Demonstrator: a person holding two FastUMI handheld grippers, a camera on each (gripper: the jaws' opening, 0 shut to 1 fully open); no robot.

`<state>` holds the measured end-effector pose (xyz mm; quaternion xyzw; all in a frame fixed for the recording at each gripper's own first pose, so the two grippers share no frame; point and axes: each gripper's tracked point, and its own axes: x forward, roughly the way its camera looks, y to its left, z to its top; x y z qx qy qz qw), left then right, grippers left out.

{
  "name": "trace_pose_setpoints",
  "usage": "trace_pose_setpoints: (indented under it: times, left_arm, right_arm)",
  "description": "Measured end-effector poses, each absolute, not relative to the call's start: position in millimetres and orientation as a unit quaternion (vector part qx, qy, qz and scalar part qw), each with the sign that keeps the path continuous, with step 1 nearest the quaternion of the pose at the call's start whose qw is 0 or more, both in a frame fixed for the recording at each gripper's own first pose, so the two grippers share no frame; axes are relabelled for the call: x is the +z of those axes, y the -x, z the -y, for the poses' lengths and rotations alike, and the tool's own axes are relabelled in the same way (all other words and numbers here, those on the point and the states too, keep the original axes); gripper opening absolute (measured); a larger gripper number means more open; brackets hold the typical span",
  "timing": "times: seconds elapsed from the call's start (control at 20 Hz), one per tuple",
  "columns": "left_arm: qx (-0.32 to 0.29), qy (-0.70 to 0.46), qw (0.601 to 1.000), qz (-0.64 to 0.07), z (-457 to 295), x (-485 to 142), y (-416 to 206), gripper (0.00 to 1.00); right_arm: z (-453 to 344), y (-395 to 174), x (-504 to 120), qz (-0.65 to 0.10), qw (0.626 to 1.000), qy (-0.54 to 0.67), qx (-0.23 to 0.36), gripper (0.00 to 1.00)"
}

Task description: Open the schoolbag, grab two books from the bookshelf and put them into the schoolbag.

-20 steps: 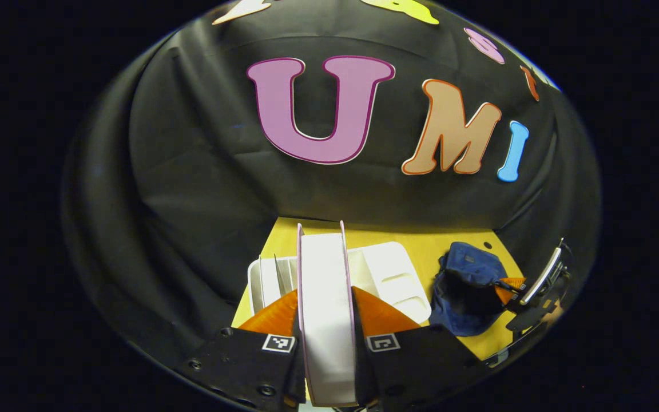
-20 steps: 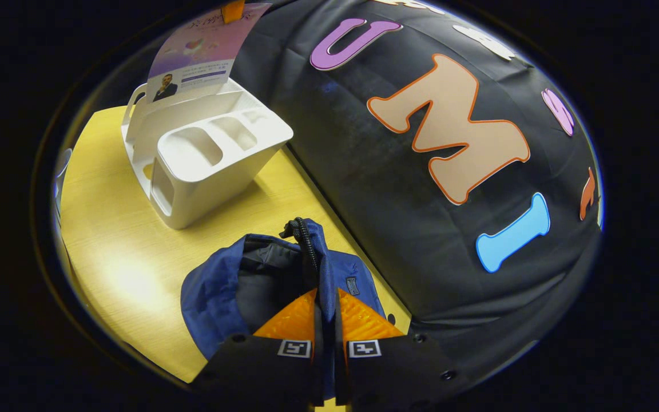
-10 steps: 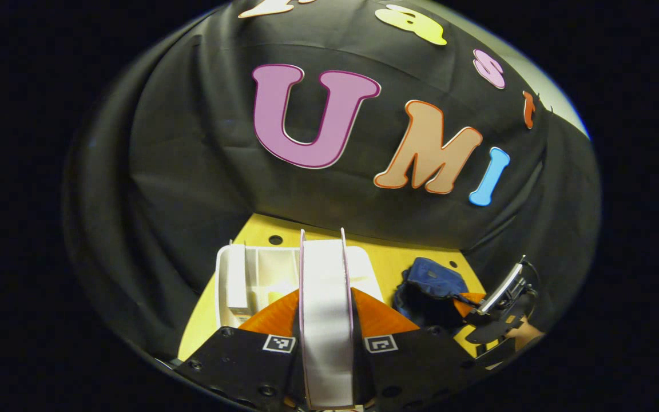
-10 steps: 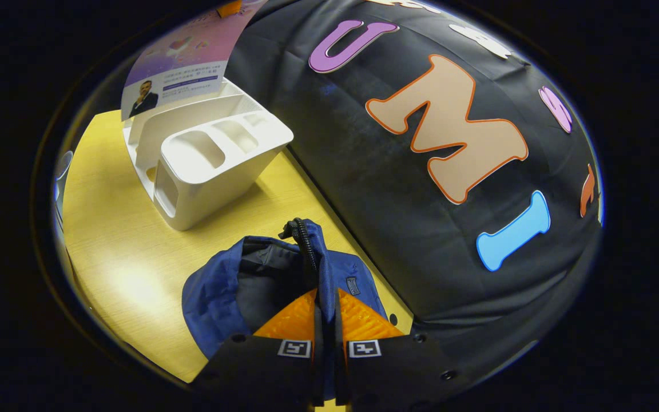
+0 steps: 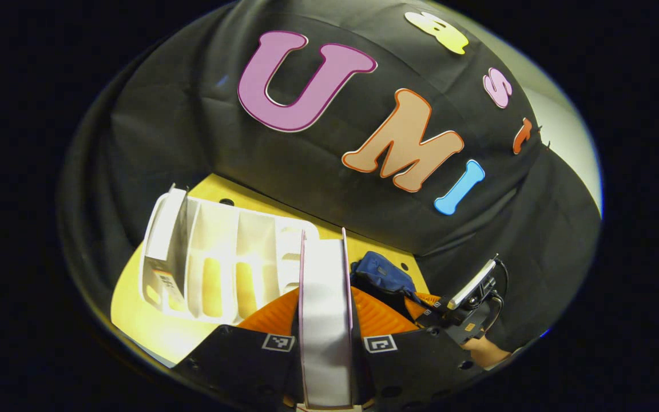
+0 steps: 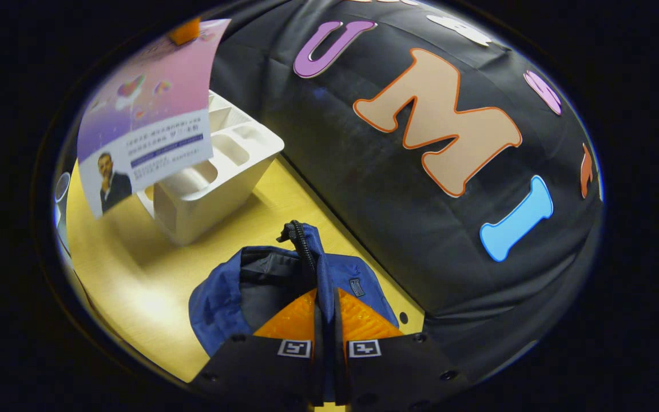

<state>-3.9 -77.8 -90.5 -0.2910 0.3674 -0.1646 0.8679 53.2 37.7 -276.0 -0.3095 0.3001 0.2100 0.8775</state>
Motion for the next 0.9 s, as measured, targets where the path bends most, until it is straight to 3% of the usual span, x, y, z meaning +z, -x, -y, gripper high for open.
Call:
trace_pose_setpoints:
  times: [0.35, 0.9]
  left_arm:
    - [-0.171, 0.363, 0.832, -0.383, 125.0, -129.1, 6.5, 0.30]
    - [-0.154, 0.421, 0.813, -0.370, 200.4, -174.1, -3.8, 0.29]
  right_arm:
    - [-43.3, -60.8, -278.0, -0.316, 0.886, 0.263, 0.215, 0.10]
    - [-42.5, -75.4, -275.1, -0.322, 0.899, 0.199, 0.222, 0.10]
